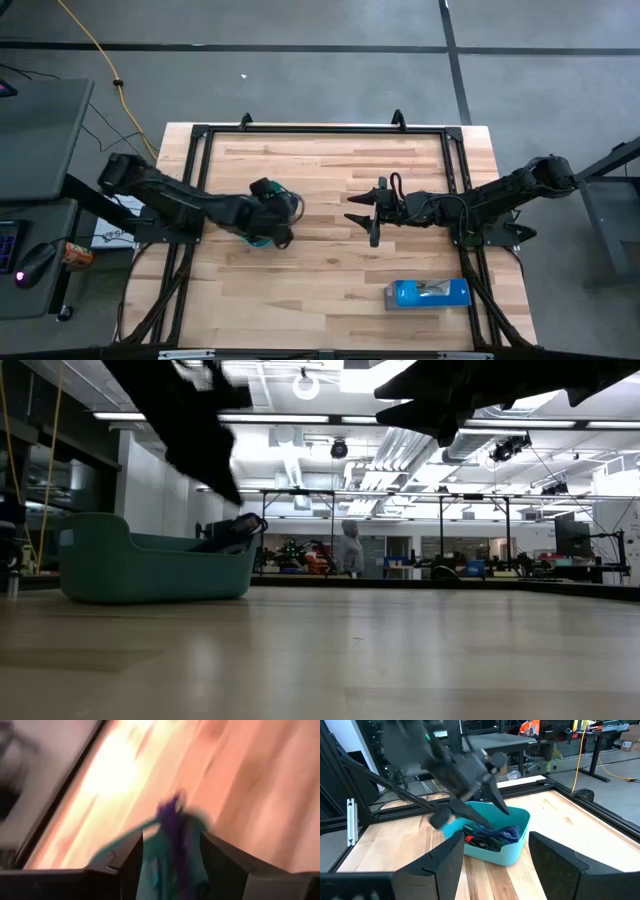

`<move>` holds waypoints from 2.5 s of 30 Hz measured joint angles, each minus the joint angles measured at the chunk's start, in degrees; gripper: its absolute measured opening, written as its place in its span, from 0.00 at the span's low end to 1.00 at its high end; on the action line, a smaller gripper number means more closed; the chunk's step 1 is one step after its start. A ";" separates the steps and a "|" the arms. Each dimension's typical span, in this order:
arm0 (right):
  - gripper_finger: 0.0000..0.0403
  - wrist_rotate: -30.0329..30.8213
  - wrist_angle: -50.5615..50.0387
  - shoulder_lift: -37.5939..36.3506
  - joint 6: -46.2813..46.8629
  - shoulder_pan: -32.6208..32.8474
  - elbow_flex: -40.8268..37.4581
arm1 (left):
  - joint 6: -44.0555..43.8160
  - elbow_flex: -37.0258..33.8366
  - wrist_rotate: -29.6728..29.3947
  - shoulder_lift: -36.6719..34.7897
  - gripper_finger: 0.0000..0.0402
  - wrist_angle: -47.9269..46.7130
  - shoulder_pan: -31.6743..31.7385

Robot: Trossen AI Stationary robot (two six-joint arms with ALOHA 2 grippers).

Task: Pick and place USB-C Cables
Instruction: Put the dark blue charger cable into the bin

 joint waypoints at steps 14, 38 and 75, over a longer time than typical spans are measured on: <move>0.54 0.00 0.20 0.00 1.43 -0.02 0.00 | 18.19 -23.56 9.16 -27.94 0.44 43.28 -7.14; 0.54 3.03 0.24 0.00 1.27 -0.03 0.00 | 21.89 -33.47 14.26 -39.74 0.44 60.10 -5.91; 0.54 4.96 -1.12 0.00 6.01 -3.14 0.00 | 10.22 -10.85 1.07 0.65 0.00 35.84 6.77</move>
